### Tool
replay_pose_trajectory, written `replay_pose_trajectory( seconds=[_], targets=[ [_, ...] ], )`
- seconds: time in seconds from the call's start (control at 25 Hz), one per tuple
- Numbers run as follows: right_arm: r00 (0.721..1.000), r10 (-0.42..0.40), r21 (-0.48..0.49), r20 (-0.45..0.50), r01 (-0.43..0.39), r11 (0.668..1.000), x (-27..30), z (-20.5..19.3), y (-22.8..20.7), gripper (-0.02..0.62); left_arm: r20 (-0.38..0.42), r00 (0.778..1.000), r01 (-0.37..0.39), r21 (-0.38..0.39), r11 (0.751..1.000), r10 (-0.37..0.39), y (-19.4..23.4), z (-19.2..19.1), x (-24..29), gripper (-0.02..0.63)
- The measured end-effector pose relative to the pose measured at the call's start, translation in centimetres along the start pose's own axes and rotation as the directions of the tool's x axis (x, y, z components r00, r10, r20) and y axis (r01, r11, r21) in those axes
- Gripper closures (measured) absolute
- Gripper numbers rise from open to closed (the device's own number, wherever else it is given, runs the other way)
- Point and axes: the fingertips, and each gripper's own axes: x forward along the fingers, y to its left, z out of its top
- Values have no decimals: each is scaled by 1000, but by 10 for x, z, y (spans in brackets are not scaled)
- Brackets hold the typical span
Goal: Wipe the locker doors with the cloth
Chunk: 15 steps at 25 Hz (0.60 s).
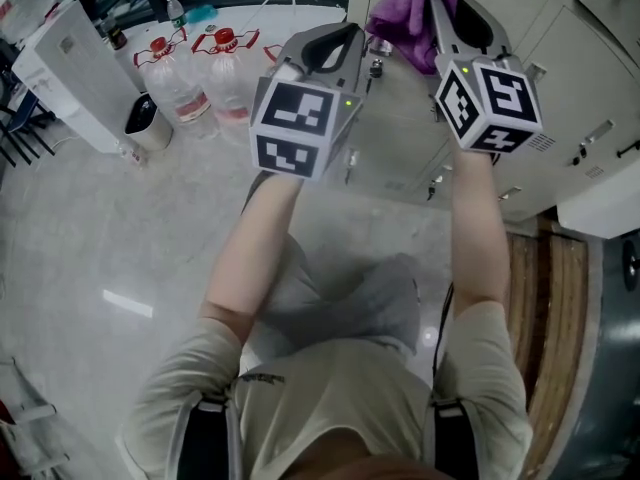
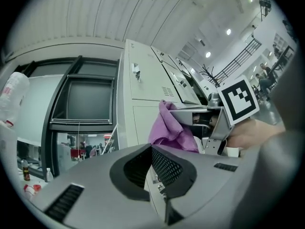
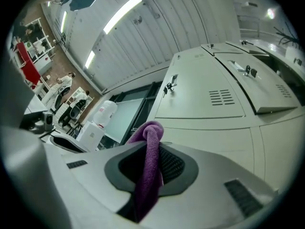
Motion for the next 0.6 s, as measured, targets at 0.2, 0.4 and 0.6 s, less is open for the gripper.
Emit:
replay_pose_trajectory(
  seconds=[0.2,0.4,0.6],
  targets=[
    [999,25,17,-47,-24,1000,7,-31,18,540,-38,999,-5,-9,1000,4,4,-24,0,604],
    [994,36,37,-100,-33,999,14,-64,28,540,-64,998,-2,-23,1000,0,5,-42,3,604],
    [987,34,53,-154,-26,998,22,-96,30,540,-92,996,3,-28,1000,-5,5,-59,6,604]
  ],
)
